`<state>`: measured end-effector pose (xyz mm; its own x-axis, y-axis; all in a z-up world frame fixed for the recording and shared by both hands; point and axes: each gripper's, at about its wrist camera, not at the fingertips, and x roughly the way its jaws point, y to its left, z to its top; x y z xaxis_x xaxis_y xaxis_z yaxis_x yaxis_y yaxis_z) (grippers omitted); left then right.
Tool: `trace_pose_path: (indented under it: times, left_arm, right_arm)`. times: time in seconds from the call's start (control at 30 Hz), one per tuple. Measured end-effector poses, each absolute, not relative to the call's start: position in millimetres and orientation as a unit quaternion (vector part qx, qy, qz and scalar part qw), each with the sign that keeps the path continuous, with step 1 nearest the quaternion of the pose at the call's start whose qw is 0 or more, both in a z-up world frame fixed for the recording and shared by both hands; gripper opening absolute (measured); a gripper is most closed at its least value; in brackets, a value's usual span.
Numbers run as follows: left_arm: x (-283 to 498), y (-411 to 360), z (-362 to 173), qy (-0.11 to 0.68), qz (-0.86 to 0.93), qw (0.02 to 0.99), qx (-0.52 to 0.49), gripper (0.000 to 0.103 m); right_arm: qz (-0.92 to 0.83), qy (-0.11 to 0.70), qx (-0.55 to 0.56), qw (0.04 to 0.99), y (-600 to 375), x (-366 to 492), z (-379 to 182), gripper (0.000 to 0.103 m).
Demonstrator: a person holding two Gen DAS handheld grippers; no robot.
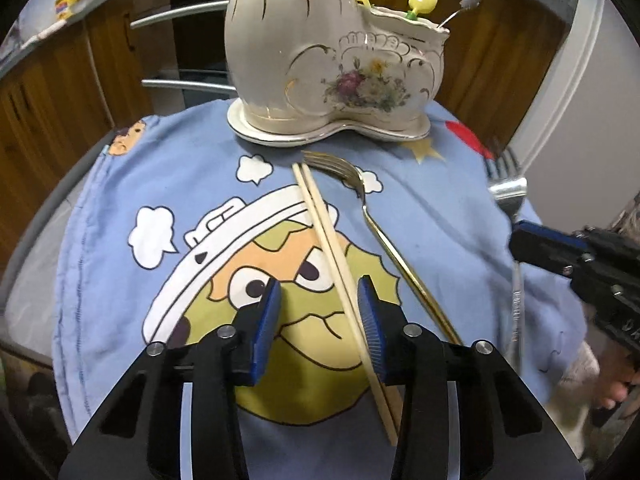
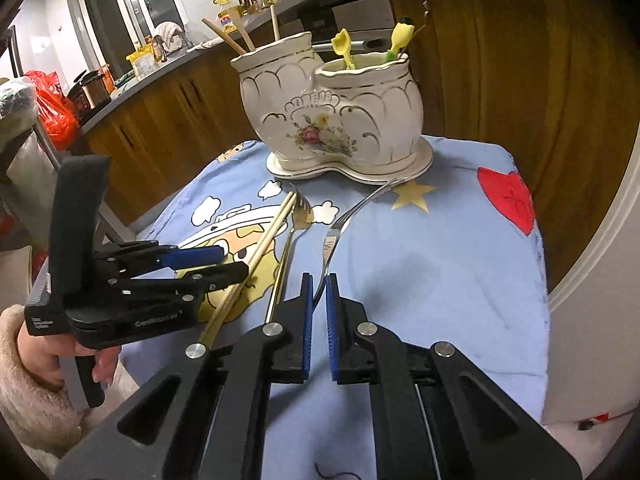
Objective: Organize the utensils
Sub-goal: 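Move the left tool to the chopsticks while the right tool moves to the silver fork, then grasp a wooden chopstick with the left tool while the right tool grasps the silver fork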
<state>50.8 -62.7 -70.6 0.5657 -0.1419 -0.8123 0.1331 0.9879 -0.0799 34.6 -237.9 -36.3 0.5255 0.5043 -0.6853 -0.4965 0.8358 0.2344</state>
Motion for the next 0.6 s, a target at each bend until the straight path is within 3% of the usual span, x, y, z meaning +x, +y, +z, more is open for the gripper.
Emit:
trace_pose_path:
  times: [0.37,0.47,0.53,0.6]
  left_arm:
    - [53.6,-58.5,-69.5,0.475,-0.078,0.876,-0.005,0.038]
    - [54.4,-58.1,-68.8,0.479,-0.085,0.874,0.002,0.032]
    - [54.1,-57.1,-67.5,0.482,-0.084,0.872,0.014,0.023]
    - [55.9,-52.3,-68.8,0.493,-0.073,0.867,0.025,0.023]
  right_arm:
    - [0.276,0.428,-0.024,0.86,-251.5,49.2,-38.0,0.004]
    - [0.285,0.454,-0.042,0.843,-246.5,56.3,-44.6,0.004]
    - [0.288,0.466,-0.064,0.834,-240.0,58.2,-47.9,0.005]
    - [0.293,0.475,-0.08,0.826,-234.9,59.9,-48.9,0.005]
